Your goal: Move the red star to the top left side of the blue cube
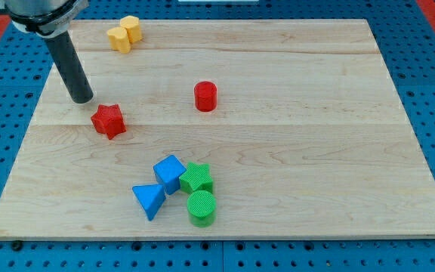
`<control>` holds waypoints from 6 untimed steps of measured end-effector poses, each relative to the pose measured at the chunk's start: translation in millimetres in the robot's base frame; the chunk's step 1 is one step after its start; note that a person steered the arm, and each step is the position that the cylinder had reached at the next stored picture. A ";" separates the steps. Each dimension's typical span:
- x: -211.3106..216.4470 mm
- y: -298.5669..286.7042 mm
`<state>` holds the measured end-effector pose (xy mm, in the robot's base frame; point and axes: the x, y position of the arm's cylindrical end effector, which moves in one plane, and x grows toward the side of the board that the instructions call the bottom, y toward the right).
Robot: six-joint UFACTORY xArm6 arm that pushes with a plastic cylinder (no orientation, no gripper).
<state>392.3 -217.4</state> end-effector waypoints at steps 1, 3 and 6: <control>0.1 0.1; 48.6 56.6; 66.2 117.1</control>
